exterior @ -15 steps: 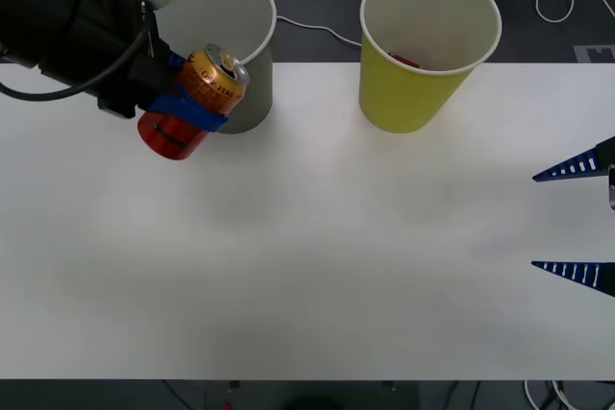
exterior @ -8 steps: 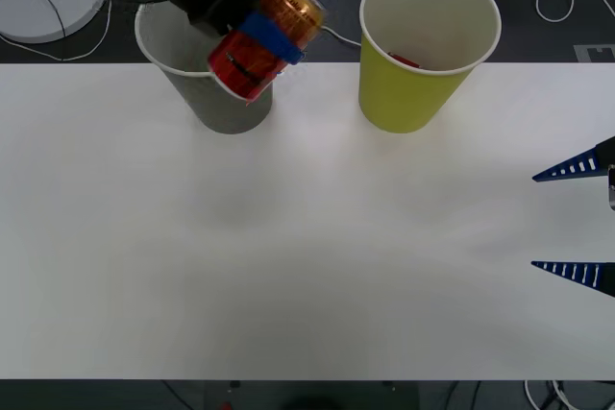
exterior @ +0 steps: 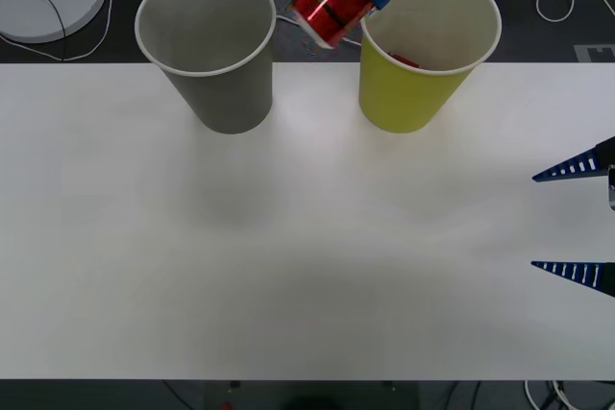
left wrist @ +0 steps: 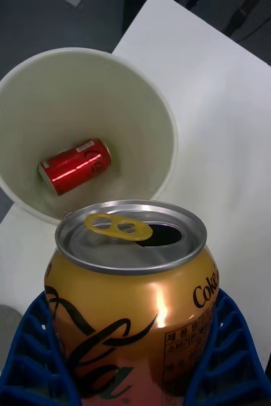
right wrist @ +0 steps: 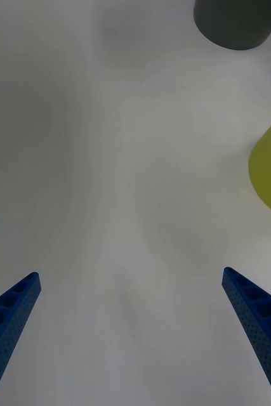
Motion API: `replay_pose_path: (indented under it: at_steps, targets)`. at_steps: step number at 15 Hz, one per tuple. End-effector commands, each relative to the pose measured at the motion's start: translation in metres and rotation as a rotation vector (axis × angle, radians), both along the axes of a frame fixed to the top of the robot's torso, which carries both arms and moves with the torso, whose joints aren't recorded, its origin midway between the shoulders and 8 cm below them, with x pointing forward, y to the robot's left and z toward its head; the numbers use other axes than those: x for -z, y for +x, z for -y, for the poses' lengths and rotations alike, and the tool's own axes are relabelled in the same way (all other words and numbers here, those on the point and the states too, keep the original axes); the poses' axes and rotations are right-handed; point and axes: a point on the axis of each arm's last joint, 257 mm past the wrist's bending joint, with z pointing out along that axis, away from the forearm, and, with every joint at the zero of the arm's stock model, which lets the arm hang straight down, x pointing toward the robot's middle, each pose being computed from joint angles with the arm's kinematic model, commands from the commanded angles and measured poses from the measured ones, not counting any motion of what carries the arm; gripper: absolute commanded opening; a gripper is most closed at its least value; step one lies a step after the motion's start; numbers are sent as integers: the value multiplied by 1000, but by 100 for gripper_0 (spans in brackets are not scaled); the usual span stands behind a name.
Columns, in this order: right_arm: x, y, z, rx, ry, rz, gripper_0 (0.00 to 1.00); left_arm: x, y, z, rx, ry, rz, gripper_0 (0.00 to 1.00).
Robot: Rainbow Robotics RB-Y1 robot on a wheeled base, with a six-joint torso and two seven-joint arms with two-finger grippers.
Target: Put the can into the green bin and the plastic bottle into the gray bin
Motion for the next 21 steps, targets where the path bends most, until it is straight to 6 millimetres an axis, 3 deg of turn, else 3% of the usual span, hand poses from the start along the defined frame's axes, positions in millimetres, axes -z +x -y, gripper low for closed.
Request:
replay_pose_path:
  at_steps: [1,7,10,17,18,19,20,21]
  targets:
    - [0,0,0,0,0,0,100,-5,19,30,-49,-10,4,0]
    - [0,0,0,0,0,0,100,7,59,78,-115,-109,70,0]
    - [0,0,0,0,0,0,100,6,76,89,-149,-160,97,0]
    - [0,0,0,0,0,0,100,9,80,97,-162,-177,100,1]
    - [0,0,0,0,0,0,100,9,80,98,-158,-177,102,10]
    - [0,0,0,0,0,0,100,9,80,98,-153,-177,107,73]
    - [0,0,0,0,0,0,100,6,80,98,-152,-180,109,100]
    - [0,0,0,0,0,0,100,5,80,99,-151,-179,109,100]
